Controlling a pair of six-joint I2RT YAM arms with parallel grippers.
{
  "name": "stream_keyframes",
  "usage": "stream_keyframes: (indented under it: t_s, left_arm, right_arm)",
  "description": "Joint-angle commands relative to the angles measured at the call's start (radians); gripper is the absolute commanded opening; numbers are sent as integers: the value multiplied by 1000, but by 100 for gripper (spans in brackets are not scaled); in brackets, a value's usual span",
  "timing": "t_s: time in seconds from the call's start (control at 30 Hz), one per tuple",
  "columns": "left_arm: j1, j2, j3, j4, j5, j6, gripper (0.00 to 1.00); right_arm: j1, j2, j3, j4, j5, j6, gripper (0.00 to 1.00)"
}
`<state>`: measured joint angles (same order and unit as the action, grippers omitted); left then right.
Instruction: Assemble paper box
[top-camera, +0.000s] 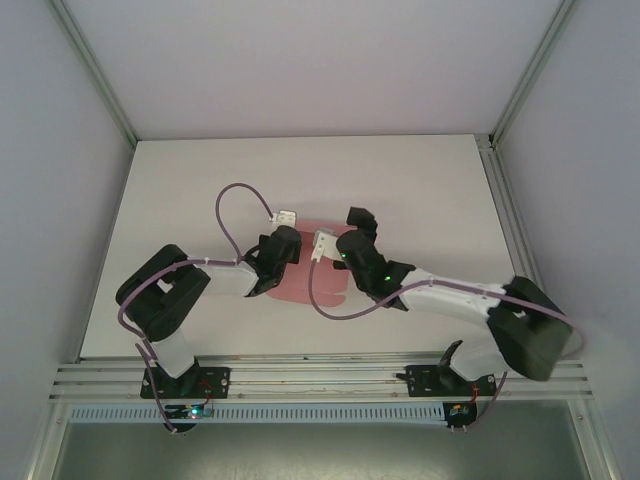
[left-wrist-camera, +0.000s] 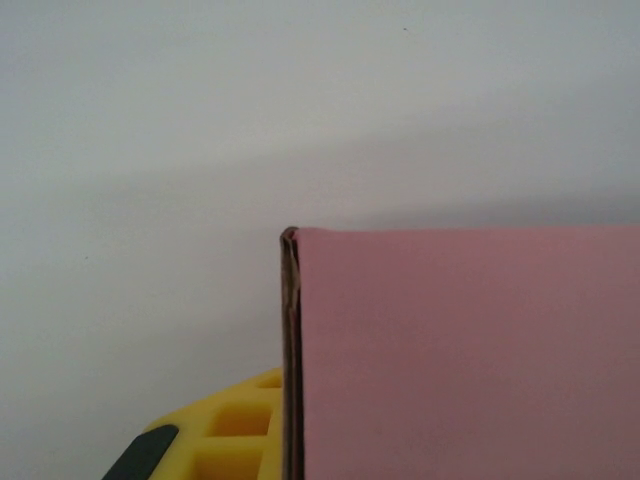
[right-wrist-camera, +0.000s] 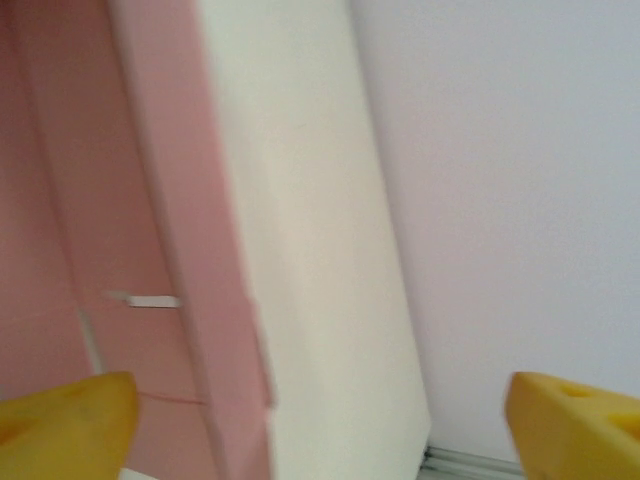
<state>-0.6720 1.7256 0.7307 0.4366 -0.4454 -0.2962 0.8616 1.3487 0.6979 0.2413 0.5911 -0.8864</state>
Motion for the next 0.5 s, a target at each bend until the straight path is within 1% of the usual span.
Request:
stream_keyframes:
  t_s: [0.0,0.07,0.1,0.13,0.2,0.3,0.37,0.47]
  left_arm:
    - [14,-22,-22,-98,-21,14,0]
    - [19,-54,-13,-109,-17,5,0]
    - [19,-71,-7,-118,-11,7,0]
    - [19,-90,-2,-126,-10,11,0]
    - [19,-133,-10,-127,-8,14,0]
    - [20,-221,-69,-70,33,19,0]
    - [19,-289,-95,-72,59,23,0]
    - [19,-373,-106,-120,70,26,0]
  right_arm:
    - [11,-163,-33,-110,-127,63,98]
    - [1,-265,-46,-199,-249,96,98]
    - [-7,-304,-58,-196,-283,118,98]
    - [-19,-336,-66,-181,-311,141,98]
    - [-61,-379,-83,-88,-334,234,98]
    - [-144,-381,-31,-70,-353,383,98]
    - [-205,-350,42,-145,-391,477,98]
    - [-250,-311,104,-212,-430,570,98]
